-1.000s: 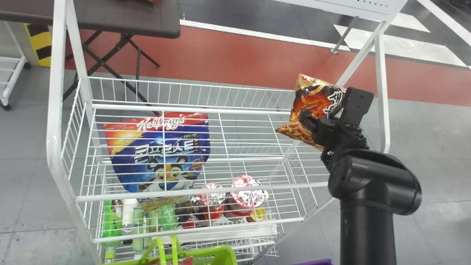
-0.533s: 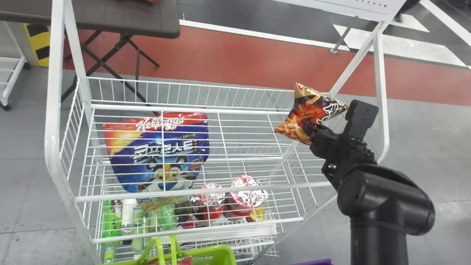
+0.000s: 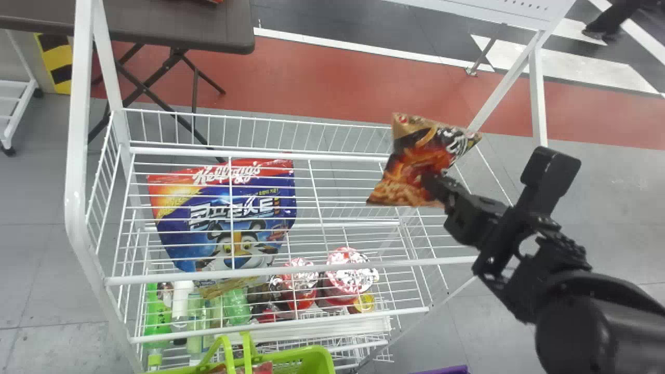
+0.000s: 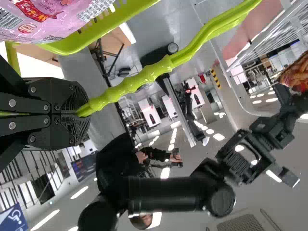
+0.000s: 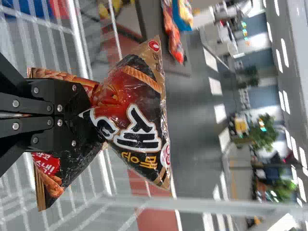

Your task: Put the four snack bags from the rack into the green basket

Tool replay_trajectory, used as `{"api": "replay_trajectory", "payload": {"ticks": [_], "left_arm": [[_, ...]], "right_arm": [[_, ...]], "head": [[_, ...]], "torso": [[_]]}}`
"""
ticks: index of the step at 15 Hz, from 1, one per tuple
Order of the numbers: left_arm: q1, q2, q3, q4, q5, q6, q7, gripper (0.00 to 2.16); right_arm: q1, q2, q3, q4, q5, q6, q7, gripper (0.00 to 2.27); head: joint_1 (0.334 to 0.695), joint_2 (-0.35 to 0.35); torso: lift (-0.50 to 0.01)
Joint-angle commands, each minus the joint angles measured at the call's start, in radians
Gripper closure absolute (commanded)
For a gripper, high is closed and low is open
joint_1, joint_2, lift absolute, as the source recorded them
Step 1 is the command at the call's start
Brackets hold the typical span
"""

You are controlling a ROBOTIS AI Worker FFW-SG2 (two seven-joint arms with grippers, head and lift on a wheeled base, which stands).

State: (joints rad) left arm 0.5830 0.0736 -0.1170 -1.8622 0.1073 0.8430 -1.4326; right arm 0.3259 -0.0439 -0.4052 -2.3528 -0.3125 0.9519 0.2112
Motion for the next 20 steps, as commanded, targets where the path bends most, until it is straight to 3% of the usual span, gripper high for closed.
{"api": "replay_trajectory", "payload": {"ticks": [1, 3, 5, 8, 10, 15, 20], "left_arm": [[0.000, 0.000, 0.002, 0.000, 0.002, 0.000, 0.000, 1.90], [0.000, 0.000, 0.000, -0.002, 0.002, 0.000, 0.000, 1.90], [0.000, 0.000, -0.001, 0.000, 0.003, 0.000, 0.001, 1.90], [0.000, -0.002, 0.002, 0.000, 0.006, 0.000, 0.003, 1.90], [0.000, -0.003, -0.001, 0.000, 0.006, 0.000, 0.008, 1.90], [-0.006, -0.003, -0.010, 0.012, 0.005, 0.000, 0.014, 1.90], [-0.006, -0.005, -0.003, 0.014, 0.005, -0.006, 0.014, 1.90]], "right_arm": [[0.111, 0.015, 0.000, -0.140, -0.073, 0.112, 0.013, 2.19], [0.182, 0.045, -0.017, -0.223, -0.125, 0.284, 0.093, 2.19], [0.249, 0.045, -0.049, -0.257, -0.181, 0.379, 0.148, 2.19], [0.275, 0.045, -0.067, -0.252, -0.177, 0.606, 0.234, 2.18], [0.311, 0.045, -0.061, -0.234, -0.171, 0.620, 0.286, 2.18], [0.344, 0.045, 0.011, -0.129, -0.119, 0.620, 0.326, 2.18], [0.346, 0.004, 0.177, -0.014, 0.013, 0.620, 0.306, 2.18]], "head": [[0.695, -0.350], [0.695, -0.350], [0.695, -0.350], [0.695, -0.350], [0.695, -0.350], [0.695, -0.350], [0.695, -0.350]], "torso": [[-0.006], [-0.006], [-0.006], [-0.006], [-0.006], [-0.006], [-0.006]]}}
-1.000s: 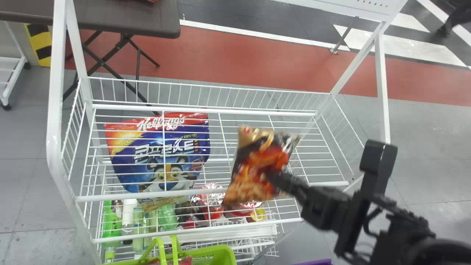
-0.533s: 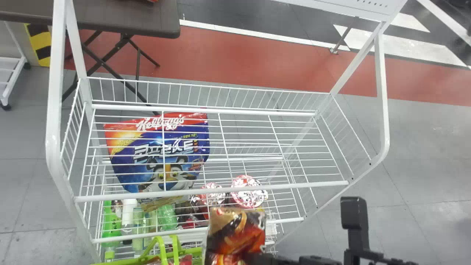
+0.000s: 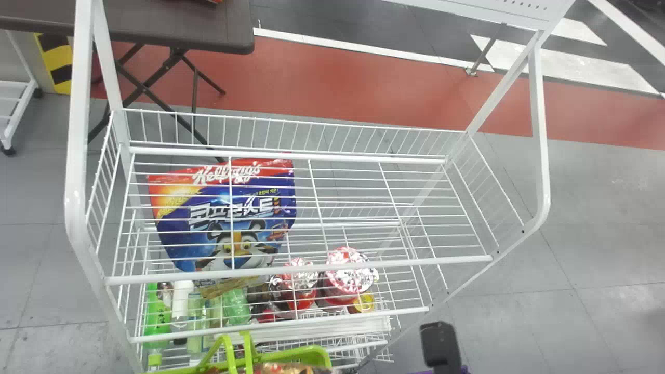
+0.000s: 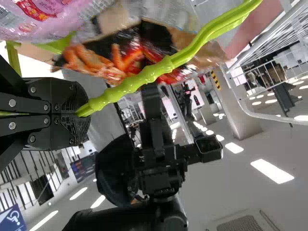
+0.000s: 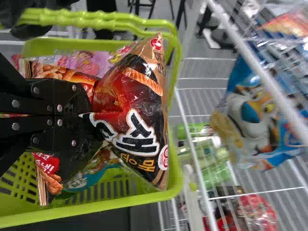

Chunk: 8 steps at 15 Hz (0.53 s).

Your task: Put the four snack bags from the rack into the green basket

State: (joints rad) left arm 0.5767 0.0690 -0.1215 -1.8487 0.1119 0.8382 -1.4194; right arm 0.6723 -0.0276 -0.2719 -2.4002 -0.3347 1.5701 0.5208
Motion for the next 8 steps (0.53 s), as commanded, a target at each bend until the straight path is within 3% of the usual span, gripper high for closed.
{"api": "replay_trajectory", "payload": {"ticks": [1, 4, 5, 6, 8], "left_arm": [[0.000, 0.000, 0.003, 0.000, 0.002, -0.004, -0.001, 1.90], [0.000, 0.000, 0.010, 0.006, 0.005, -0.011, -0.001, 1.90], [0.000, 0.000, 0.011, 0.006, 0.005, -0.014, -0.001, 1.90], [0.000, 0.000, 0.014, 0.006, 0.006, -0.014, -0.003, 1.90], [0.000, -0.002, 0.017, 0.011, 0.011, -0.017, -0.001, 1.90]], "right_arm": [[-0.005, -0.021, 0.079, 0.052, 0.072, 0.002, -0.008, 2.18], [-0.002, -0.068, 0.201, 0.067, 0.220, 0.002, -0.097, 2.17], [-0.002, -0.069, 0.203, 0.065, 0.217, 0.002, -0.108, 1.94], [-0.002, -0.068, 0.201, 0.064, 0.212, 0.000, -0.108, 1.58], [0.018, -0.069, 0.192, 0.058, 0.186, -0.160, -0.091, 0.00]], "head": [[0.695, -0.350], [0.695, -0.350], [0.695, -0.350], [0.695, -0.350], [0.695, -0.350]], "torso": [[-0.006], [-0.006], [-0.006], [-0.006], [-0.006]]}}
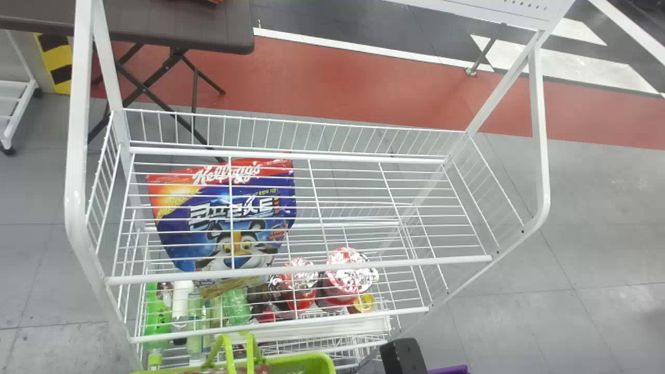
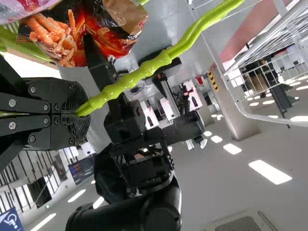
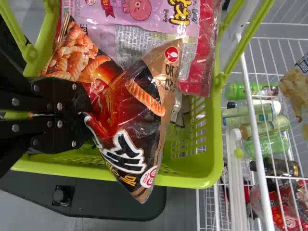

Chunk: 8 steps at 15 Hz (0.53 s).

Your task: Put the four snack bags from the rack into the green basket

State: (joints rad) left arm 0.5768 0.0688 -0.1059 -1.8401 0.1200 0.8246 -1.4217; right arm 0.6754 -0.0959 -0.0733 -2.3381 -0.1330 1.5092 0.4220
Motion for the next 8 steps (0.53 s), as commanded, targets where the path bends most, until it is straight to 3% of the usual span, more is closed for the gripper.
{"api": "replay_trajectory", "payload": {"ticks": [1, 8], "left_arm": [[0.000, -0.001, 0.003, 0.002, 0.001, -0.003, 0.001, 1.90], [0.000, -0.006, 0.008, 0.002, 0.003, -0.003, 0.001, 1.90]], "right_arm": [[0.024, -0.001, -0.014, -0.004, -0.033, -0.166, 0.020, 0.00], [0.055, -0.001, -0.043, -0.069, -0.062, -0.298, 0.110, 0.06]], "head": [[0.695, -0.350], [0.695, -0.350]], "torso": [[-0.006], [-0.006]]}}
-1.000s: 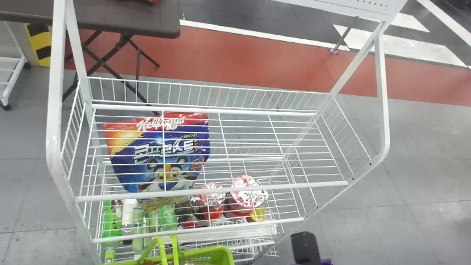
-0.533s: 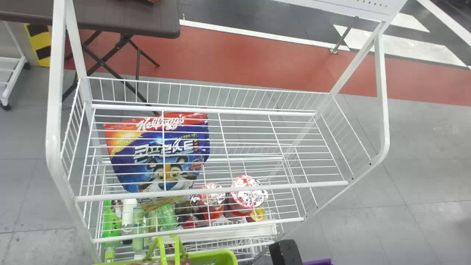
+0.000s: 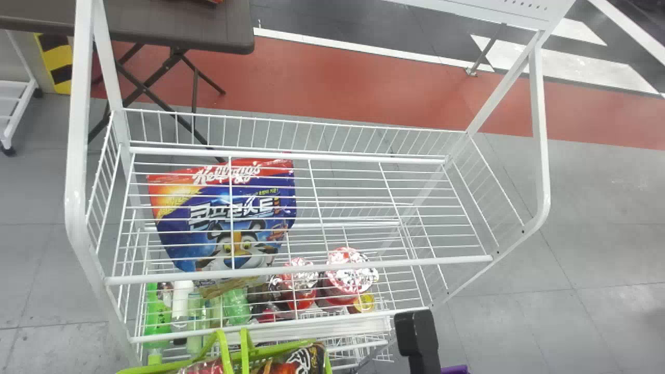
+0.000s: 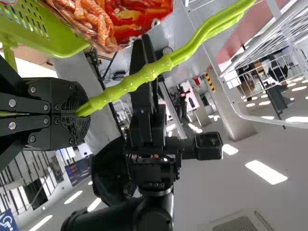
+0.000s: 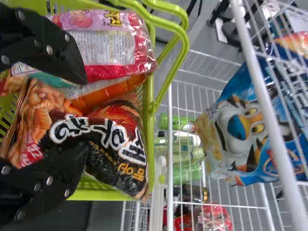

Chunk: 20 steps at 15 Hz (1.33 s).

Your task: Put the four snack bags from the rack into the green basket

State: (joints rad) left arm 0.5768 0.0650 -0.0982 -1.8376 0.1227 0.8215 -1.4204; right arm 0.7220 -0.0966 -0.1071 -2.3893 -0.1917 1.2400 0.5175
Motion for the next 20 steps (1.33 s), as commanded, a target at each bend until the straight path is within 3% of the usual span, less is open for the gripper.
{"api": "replay_trajectory", "payload": {"ticks": [1, 8, 11, 20], "left_arm": [[0.000, -0.004, 0.000, 0.001, -0.002, 0.000, 0.000, 1.90], [0.000, -0.010, -0.017, 0.001, -0.011, 0.000, 0.006, 1.90], [0.002, -0.011, -0.018, 0.001, -0.015, 0.003, 0.006, 1.90], [0.009, -0.010, -0.017, 0.000, -0.017, 0.000, -0.003, 1.90]], "right_arm": [[0.020, 0.000, -0.016, -0.025, -0.012, -0.136, 0.015, 0.06], [0.073, 0.020, 0.027, -0.018, 0.054, -0.909, -0.157, 0.05], [0.083, 0.034, 0.081, 0.070, 0.110, -1.330, -0.297, 0.07], [0.089, 0.040, 0.076, 0.039, 0.091, -1.198, -0.320, 0.07]], "head": [[0.695, -0.350], [0.695, -0.350], [0.695, -0.350], [0.695, -0.350]], "torso": [[-0.006], [-0.006], [-0.006], [-0.006]]}}
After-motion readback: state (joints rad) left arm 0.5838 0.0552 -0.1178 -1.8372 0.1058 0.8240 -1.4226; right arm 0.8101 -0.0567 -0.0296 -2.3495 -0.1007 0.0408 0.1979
